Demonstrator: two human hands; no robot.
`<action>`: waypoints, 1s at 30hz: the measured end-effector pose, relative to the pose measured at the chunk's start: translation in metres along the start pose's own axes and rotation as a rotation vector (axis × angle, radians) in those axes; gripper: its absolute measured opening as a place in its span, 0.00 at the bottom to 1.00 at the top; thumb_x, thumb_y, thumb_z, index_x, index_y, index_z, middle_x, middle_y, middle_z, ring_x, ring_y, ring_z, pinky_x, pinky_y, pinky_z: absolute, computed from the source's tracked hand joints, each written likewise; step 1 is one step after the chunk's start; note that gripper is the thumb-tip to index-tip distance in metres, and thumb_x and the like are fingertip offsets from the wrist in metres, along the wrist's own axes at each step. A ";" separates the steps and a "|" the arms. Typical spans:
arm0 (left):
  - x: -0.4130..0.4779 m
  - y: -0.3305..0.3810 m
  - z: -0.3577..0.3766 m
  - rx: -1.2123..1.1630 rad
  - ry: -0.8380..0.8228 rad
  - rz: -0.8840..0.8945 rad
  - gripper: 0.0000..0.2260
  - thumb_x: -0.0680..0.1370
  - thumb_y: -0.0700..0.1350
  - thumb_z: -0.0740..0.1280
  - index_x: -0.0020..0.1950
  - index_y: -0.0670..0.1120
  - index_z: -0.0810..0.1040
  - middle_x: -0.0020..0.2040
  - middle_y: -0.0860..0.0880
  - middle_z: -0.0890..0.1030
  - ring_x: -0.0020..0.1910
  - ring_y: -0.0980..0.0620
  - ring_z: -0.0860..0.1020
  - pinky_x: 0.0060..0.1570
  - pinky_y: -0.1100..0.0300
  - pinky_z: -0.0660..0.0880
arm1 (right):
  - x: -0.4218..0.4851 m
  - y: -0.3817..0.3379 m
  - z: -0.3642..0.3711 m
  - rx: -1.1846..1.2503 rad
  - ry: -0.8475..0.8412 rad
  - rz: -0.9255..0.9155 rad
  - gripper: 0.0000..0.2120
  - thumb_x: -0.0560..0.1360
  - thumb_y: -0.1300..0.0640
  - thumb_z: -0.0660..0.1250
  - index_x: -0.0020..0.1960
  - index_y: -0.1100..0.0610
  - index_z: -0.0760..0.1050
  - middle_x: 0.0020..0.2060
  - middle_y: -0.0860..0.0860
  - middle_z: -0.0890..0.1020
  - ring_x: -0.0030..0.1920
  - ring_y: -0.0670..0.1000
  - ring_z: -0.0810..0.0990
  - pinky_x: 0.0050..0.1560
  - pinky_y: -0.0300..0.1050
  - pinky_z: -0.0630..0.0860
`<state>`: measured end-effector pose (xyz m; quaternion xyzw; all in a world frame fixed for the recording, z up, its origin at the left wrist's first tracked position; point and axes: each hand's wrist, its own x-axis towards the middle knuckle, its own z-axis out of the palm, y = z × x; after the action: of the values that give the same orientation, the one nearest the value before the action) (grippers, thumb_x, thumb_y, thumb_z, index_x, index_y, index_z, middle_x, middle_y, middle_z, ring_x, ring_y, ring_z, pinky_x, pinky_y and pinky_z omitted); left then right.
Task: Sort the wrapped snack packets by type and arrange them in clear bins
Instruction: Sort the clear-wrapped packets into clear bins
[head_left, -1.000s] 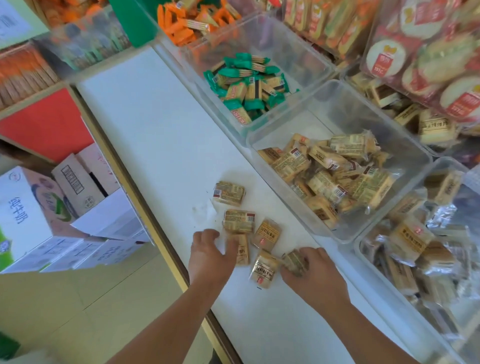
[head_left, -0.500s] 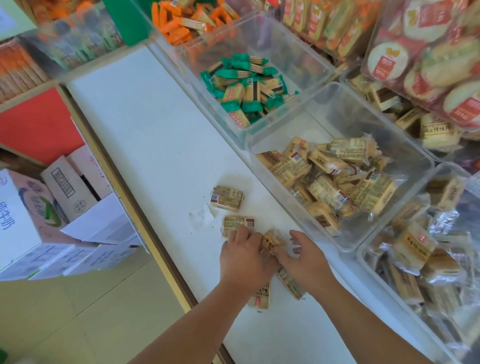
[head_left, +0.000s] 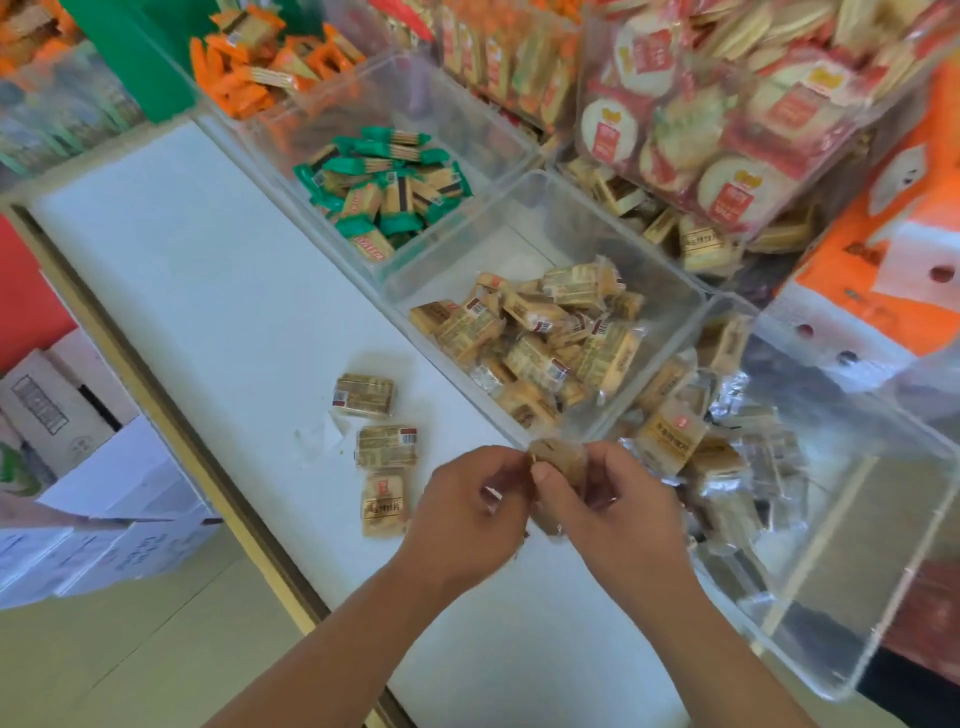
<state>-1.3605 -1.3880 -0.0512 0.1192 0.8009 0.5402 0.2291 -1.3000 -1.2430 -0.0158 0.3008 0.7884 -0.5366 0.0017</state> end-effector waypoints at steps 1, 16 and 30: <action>0.002 0.010 0.013 0.008 -0.019 0.016 0.17 0.78 0.37 0.66 0.48 0.61 0.83 0.44 0.62 0.84 0.43 0.59 0.83 0.42 0.61 0.80 | -0.001 0.003 -0.015 -0.023 0.036 -0.006 0.09 0.73 0.49 0.77 0.42 0.49 0.78 0.33 0.42 0.80 0.33 0.43 0.77 0.33 0.34 0.73; 0.045 0.051 0.136 0.465 0.017 0.119 0.21 0.78 0.38 0.68 0.71 0.49 0.78 0.63 0.51 0.80 0.63 0.50 0.75 0.59 0.59 0.75 | 0.068 0.091 -0.206 0.021 0.307 0.168 0.14 0.76 0.48 0.73 0.61 0.50 0.79 0.47 0.45 0.84 0.47 0.49 0.83 0.49 0.45 0.78; 0.033 0.048 0.153 0.253 -0.157 0.051 0.19 0.81 0.34 0.62 0.63 0.53 0.84 0.56 0.58 0.84 0.55 0.61 0.80 0.55 0.60 0.80 | 0.038 0.105 -0.164 -0.199 0.328 -0.199 0.08 0.77 0.53 0.72 0.55 0.49 0.81 0.51 0.45 0.82 0.52 0.48 0.81 0.53 0.51 0.80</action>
<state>-1.3157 -1.2309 -0.0625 0.2094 0.8388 0.4298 0.2605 -1.2287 -1.0602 -0.0476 0.3031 0.8531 -0.3974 -0.1497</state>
